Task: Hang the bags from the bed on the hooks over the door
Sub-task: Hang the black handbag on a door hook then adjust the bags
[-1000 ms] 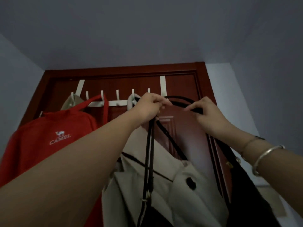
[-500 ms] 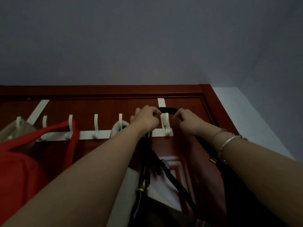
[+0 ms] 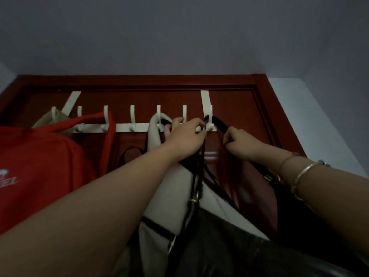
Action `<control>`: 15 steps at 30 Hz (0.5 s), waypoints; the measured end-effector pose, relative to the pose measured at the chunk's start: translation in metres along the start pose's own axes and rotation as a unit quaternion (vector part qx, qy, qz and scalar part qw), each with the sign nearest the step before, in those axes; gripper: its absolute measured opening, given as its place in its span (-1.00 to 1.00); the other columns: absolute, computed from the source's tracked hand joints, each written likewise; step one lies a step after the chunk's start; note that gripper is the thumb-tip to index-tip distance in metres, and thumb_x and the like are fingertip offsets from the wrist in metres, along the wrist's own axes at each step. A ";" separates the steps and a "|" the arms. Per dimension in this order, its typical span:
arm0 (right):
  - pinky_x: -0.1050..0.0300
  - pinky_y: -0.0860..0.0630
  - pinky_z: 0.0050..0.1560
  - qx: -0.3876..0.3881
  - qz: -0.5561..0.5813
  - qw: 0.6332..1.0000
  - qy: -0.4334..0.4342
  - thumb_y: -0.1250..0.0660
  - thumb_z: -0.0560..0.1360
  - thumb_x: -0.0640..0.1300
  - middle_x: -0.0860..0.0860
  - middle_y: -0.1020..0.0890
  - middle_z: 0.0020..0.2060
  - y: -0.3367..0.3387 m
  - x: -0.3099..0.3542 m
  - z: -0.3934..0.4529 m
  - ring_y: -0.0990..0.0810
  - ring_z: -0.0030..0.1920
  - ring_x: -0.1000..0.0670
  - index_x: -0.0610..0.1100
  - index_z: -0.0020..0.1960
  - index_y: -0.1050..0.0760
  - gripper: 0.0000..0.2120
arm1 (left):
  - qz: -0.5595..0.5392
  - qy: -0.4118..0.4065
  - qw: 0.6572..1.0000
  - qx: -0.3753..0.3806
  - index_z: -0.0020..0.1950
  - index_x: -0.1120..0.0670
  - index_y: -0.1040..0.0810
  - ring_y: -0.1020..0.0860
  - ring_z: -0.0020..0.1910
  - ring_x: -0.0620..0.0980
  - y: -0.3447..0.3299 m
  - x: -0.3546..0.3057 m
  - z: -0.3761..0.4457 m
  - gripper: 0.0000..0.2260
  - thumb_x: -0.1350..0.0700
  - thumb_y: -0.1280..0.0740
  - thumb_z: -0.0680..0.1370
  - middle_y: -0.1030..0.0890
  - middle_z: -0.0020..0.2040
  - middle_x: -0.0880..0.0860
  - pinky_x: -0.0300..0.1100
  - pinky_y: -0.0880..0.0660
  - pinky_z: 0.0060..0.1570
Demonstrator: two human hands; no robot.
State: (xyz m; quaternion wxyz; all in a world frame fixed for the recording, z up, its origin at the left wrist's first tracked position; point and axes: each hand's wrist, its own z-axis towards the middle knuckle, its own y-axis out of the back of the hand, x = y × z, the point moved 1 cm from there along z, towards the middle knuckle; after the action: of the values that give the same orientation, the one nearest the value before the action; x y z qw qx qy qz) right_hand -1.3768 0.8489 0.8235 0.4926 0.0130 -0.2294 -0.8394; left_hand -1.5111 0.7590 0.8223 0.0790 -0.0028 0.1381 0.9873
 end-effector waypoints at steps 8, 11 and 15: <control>-0.02 -0.44 0.08 -0.103 0.054 0.991 0.070 -0.17 0.46 -0.21 -0.10 -0.45 -0.04 0.005 0.039 -0.063 -0.46 0.10 -0.19 -0.16 -0.01 -0.48 -0.84 | -0.038 0.115 0.989 -0.087 0.32 0.04 -0.35 -0.35 0.36 0.16 0.066 0.055 -0.085 -0.59 -0.04 -0.23 0.50 -0.48 0.30 0.06 0.07 -0.27 0.37; -0.05 -0.53 -0.06 -0.085 0.103 0.985 0.108 -0.17 0.46 -0.21 -0.04 -0.51 -0.13 -0.004 0.058 -0.076 -0.55 -0.06 -0.11 -0.15 -0.10 -0.50 -0.87 | -0.149 0.215 0.964 -0.047 0.43 0.16 -0.17 -0.38 0.36 0.14 0.077 0.075 -0.105 -0.36 0.00 -0.38 0.45 -0.39 0.37 0.16 -0.14 -0.32 0.27; 0.05 -0.47 -0.17 -0.016 0.068 0.990 0.123 -0.21 0.48 -0.02 -0.04 -0.57 -0.07 -0.020 0.084 -0.089 -0.53 -0.13 -0.02 -0.01 -0.09 -0.48 -0.89 | -0.159 0.338 0.922 0.105 0.50 0.18 -0.02 -0.38 0.36 0.12 0.074 0.103 -0.136 -0.16 -0.09 -0.41 0.42 -0.31 0.45 0.15 -0.07 -0.42 0.22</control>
State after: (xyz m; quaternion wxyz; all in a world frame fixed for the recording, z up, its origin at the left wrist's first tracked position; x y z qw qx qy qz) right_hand -1.4144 0.7535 0.7536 0.5732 0.0926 -0.1537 -0.7995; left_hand -1.6263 0.6673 0.7086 0.1839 -0.3499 0.2573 0.8818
